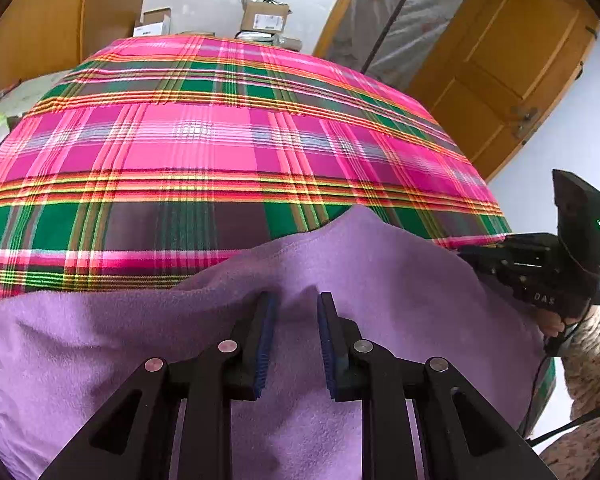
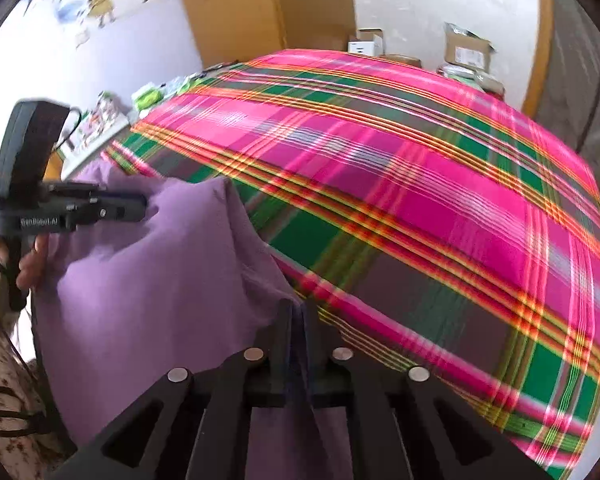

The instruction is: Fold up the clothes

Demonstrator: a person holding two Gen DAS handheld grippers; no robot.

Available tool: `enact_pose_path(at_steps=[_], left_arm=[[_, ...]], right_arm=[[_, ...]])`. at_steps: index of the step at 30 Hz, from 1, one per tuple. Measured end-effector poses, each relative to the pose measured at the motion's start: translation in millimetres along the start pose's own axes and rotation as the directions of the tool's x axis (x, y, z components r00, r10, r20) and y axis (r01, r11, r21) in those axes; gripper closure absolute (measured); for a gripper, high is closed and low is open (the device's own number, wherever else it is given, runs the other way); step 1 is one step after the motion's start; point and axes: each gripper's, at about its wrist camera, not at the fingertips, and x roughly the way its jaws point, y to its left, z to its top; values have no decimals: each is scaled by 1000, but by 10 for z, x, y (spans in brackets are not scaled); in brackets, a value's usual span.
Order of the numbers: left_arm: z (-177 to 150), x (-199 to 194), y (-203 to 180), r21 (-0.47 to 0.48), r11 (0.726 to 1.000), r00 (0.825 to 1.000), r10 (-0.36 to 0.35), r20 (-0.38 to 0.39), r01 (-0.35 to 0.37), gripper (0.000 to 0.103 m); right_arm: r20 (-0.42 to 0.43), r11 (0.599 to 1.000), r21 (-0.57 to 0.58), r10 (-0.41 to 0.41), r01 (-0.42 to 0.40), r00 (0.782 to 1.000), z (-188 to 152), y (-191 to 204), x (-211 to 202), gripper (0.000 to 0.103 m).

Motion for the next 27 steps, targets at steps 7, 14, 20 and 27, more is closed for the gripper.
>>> enact_pose_path(at_steps=[7, 14, 20, 27], left_arm=[[13, 18, -9, -3, 1000, 1000, 1, 3, -1, 81], [24, 40, -25, 7, 1000, 1000, -9, 4, 9, 81], [15, 34, 11, -2, 1000, 1000, -28, 8, 28, 81], [21, 34, 8, -1, 1000, 1000, -27, 9, 27, 81]], right_arm=[[-8, 990, -140, 15, -16, 1000, 116, 259, 143, 74], [7, 992, -124, 38, -37, 999, 193, 263, 178, 100], [37, 999, 41, 34, -35, 999, 269, 32, 195, 100], [37, 999, 50, 8, -10, 999, 280, -4, 227, 97]])
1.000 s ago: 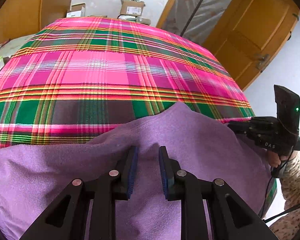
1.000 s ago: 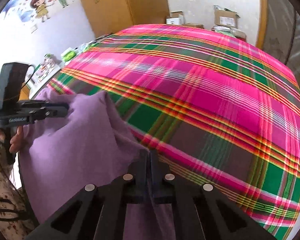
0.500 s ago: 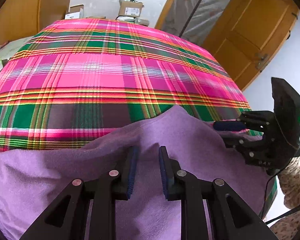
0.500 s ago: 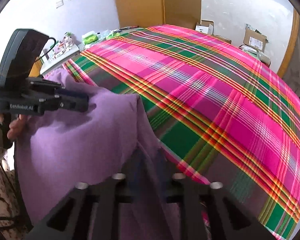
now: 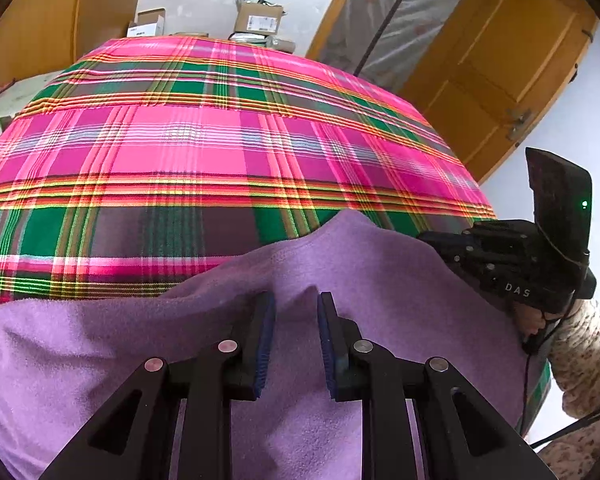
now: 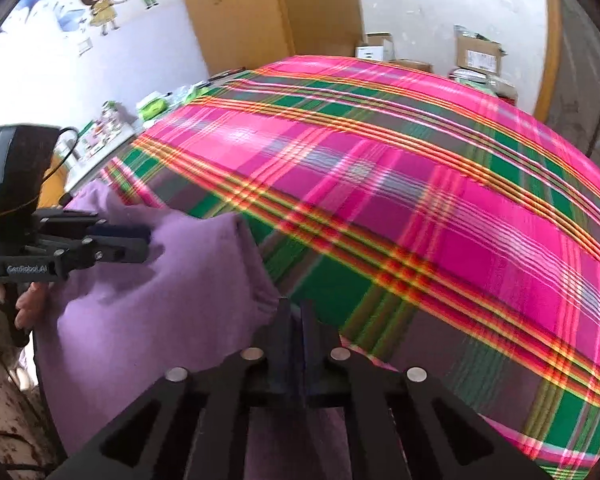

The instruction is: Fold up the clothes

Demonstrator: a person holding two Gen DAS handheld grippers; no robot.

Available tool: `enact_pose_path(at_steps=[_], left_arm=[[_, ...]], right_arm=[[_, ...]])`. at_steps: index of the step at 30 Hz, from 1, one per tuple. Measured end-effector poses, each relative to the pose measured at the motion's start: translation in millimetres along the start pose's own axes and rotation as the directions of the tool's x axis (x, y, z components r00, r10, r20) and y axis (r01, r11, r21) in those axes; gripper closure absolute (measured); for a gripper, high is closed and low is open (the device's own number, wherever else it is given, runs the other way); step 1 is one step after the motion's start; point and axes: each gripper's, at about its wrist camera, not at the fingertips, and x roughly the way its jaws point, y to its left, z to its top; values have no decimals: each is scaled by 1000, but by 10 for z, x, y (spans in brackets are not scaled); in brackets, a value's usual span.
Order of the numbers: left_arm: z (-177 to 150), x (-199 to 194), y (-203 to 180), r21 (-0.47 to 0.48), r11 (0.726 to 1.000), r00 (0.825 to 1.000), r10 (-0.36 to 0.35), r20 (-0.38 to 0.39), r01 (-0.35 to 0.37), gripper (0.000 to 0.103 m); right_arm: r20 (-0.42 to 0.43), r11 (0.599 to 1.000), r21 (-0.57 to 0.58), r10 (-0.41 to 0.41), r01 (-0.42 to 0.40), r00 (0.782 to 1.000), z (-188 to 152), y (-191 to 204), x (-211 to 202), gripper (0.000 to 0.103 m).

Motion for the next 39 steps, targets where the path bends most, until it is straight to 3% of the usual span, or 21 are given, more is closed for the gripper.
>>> enact_pose_path(at_steps=[2, 6, 17, 20, 21, 26, 30, 33, 39], left_arm=[[-2, -11, -2, 2, 1000, 1000, 7, 1, -7, 81], [-23, -98, 1, 2, 1000, 999, 30, 15, -30, 81], [-314, -476, 105, -35, 997, 996, 65, 52, -64, 81], [-433, -540, 139, -46, 996, 996, 73, 50, -71, 81], [-463, -557, 150, -48, 996, 996, 75, 51, -73, 81], [-604, -668, 263, -81, 991, 992, 111, 59, -106, 81], [-728, -778, 404, -116, 983, 987, 150, 62, -142, 81], [-789, -831, 495, -141, 977, 983, 173, 65, -162, 81], [-958, -1009, 604, -172, 970, 977, 190, 93, -172, 81]], right_arm=[[11, 997, 67, -42, 41, 999, 18, -119, -67, 97], [73, 985, 173, -26, 13, 997, -41, -243, -321, 94], [131, 994, 50, -99, 93, 987, -495, 375, -673, 91], [70, 987, -18, -161, 162, 984, -553, 594, -498, 89], [55, 981, -5, -191, 192, 980, -564, 586, -430, 89], [45, 968, 174, -191, 180, 981, -629, 299, -412, 92], [45, 941, 227, -267, 251, 963, -728, 158, -492, 90], [67, 933, 284, -249, 220, 966, -809, 60, -557, 90], [89, 888, 387, -306, 250, 948, -961, -17, -742, 92]])
